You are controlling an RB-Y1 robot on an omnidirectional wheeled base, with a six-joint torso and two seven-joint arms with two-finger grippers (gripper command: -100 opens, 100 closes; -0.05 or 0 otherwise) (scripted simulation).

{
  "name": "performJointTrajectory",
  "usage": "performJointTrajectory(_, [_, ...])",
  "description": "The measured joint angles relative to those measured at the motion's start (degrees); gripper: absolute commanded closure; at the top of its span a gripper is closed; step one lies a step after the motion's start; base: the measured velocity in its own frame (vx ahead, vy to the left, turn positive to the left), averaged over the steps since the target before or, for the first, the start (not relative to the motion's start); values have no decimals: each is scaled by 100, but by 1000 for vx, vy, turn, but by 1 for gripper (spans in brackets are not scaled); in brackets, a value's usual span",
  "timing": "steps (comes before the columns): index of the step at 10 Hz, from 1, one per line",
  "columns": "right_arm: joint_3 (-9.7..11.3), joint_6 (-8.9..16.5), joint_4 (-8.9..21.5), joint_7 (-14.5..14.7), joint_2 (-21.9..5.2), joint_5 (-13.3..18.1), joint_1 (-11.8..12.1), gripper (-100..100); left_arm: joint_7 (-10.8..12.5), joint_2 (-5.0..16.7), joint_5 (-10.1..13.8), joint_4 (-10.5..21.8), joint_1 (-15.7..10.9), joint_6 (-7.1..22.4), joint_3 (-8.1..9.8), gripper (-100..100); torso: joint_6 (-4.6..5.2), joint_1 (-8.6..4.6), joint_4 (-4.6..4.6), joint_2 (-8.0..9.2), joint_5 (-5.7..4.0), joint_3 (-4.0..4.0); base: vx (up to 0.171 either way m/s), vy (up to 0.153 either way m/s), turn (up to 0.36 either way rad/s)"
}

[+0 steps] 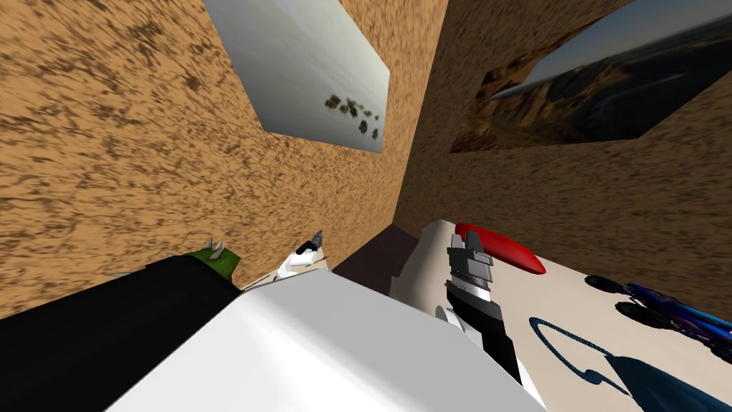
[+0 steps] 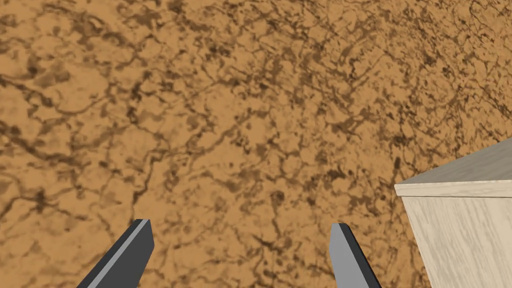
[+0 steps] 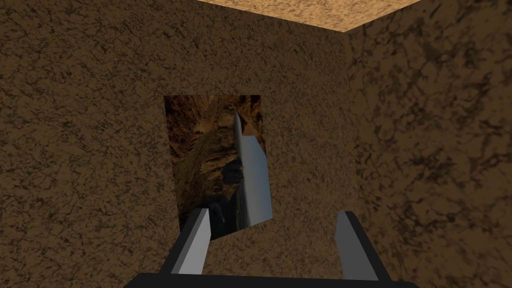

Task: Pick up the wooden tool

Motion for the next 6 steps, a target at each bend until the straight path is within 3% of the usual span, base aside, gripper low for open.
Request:
performJointTrajectory(3, [0,0,0,0,0,0,0,0,26,151,144,342,-99,470,137,-100,1,4,0,-2,1,-1,56,-9,34])
performJointTrajectory(5, [0,0,0,0,0,0,0,0,23,99,118,485,-164,822,242,-100,1,4,-2,-6,1,-4,30,-2,7])
performJointTrajectory(6, [0,0,0,0,0,0,-1,0,19,104,120,590,-193,846,249,-100,1,6,1,8,1,4,0,0,0])
